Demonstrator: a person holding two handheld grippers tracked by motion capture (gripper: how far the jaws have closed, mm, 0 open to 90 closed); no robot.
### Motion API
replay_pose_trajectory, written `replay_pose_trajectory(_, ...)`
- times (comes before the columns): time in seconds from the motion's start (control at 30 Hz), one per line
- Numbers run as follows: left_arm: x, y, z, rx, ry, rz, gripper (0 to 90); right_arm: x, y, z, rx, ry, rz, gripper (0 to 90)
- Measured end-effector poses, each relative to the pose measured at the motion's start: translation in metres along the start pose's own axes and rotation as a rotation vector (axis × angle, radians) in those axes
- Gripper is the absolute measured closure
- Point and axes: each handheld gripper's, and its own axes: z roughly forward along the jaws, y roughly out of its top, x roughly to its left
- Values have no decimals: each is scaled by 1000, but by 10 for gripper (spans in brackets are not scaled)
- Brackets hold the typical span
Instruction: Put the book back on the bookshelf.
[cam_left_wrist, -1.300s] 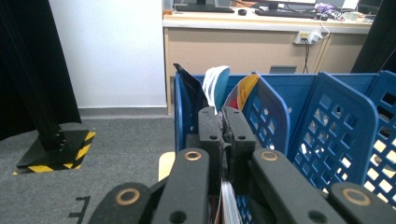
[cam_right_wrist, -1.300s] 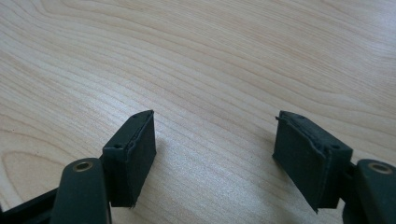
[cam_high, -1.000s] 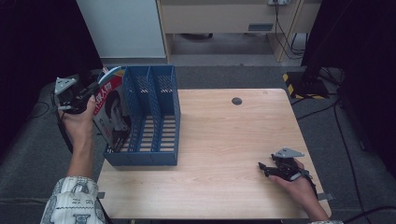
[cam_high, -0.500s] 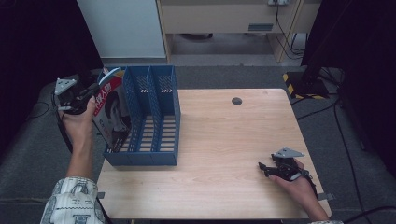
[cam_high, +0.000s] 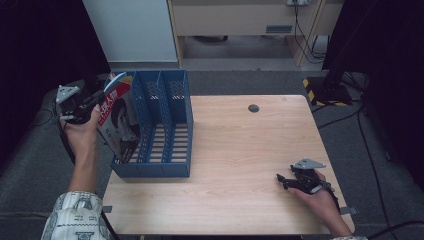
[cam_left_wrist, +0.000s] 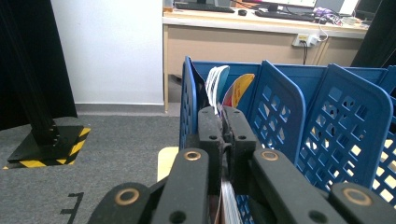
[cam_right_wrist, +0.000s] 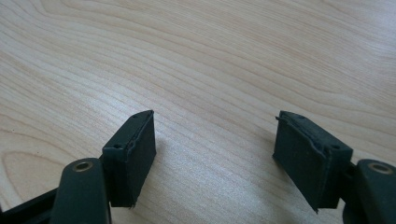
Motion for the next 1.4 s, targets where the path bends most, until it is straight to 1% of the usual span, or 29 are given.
replay_pose_trajectory(0.23, -1, 0, -1, 4, -5, -7, 866, 0, 0, 0, 0, 0, -2, 295)
replay_pose_trajectory(0.33, -3, 1, -1, 12, -1, 7, 858, 0, 0, 0, 0, 1, -3, 294)
replay_pose_trajectory(0.4, -4, 1, -1, 12, -6, 1, 801, 0, 0, 0, -2, 0, -2, 293)
replay_pose_trajectory(0.43, -5, 2, -2, 14, -8, 2, 801, 0, 0, 0, -2, 0, -3, 291)
replay_pose_trajectory(0.5, -8, 4, -4, 7, -8, 14, 756, 0, 0, 0, 1, 2, -4, 290)
replay_pose_trajectory(0.57, -10, 7, -6, -4, -8, 23, 690, 0, 0, 0, 0, 1, -4, 289)
replay_pose_trajectory(0.6, -14, 12, -8, -18, -5, 47, 631, 0, 0, 0, 1, 2, -5, 289)
replay_pose_trajectory(0.63, -14, 12, -8, -18, -5, 47, 600, 0, 0, 0, 1, 2, -5, 289)
replay_pose_trajectory(0.67, -16, 14, -9, -24, -9, 58, 600, 0, 0, 0, 1, 2, -5, 289)
replay_pose_trajectory(0.7, -19, 18, -10, -28, -14, 75, 566, 0, 0, 0, 1, 3, -5, 288)
replay_pose_trajectory(0.73, -21, 20, -11, -27, -17, 88, 503, 0, 0, 0, 0, 3, -9, 286)
replay_pose_trajectory(0.77, -23, 23, -12, -31, -22, 98, 475, 0, 0, 0, 0, 3, -10, 285)
replay_pose_trajectory(0.8, -25, 25, -13, -32, -31, 108, 475, 0, 0, 0, 0, 3, -10, 285)
replay_pose_trajectory(0.87, -31, 29, -14, -40, -46, 123, 432, 0, 0, 0, 1, 4, -10, 284)
replay_pose_trajectory(0.9, -33, 30, -14, -42, -50, 129, 384, 0, 0, 0, 1, 4, -10, 283)
replay_pose_trajectory(0.93, -39, 32, -14, -39, -65, 143, 370, 0, 0, 0, 0, 4, -8, 282)
replay_pose_trajectory(0.97, -39, 32, -14, -39, -65, 143, 360, 0, 0, 0, 0, 4, -8, 282)
replay_pose_trajectory(1.0, -44, 32, -14, -36, -79, 152, 344, 0, 0, 0, 0, 3, -9, 280)
replay_pose_trajectory(1.03, -44, 32, -14, -36, -79, 152, 332, 0, 0, 0, 0, 3, -9, 280)
replay_pose_trajectory(1.07, -49, 32, -12, -26, -98, 161, 322, 0, 0, 0, 0, 2, -11, 278)
replay_pose_trajectory(1.1, -49, 32, -12, -26, -98, 161, 309, 0, 0, 0, 0, 2, -11, 278)
replay_pose_trajectory(1.13, -54, 32, -11, -18, -110, 166, 287, 0, 0, 0, 0, 2, -10, 277)
replay_pose_trajectory(1.17, -54, 32, -11, -18, -110, 166, 270, 0, 0, 0, 0, 2, -12, 277)
replay_pose_trajectory(1.2, -58, 32, -10, -5, -119, 179, 261, 0, 0, 0, 0, 2, -12, 277)
replay_pose_trajectory(1.27, -60, 31, -9, 8, -134, 183, 239, 1, 0, 0, 1, 2, -7, 276)
replay_pose_trajectory(1.3, -60, 31, -9, 8, -134, 183, 227, 1, 0, 0, 1, 2, -7, 276)
replay_pose_trajectory(1.33, -64, 31, -8, 18, -149, 187, 218, 1, 0, 0, 1, 1, -7, 277)
replay_pose_trajectory(1.37, -64, 31, -8, 18, -149, 187, 213, 1, 0, 0, 1, 1, -7, 277)
replay_pose_trajectory(1.4, -66, 30, -8, 21, -161, 187, 213, 1, 0, 0, 1, 1, -10, 276)
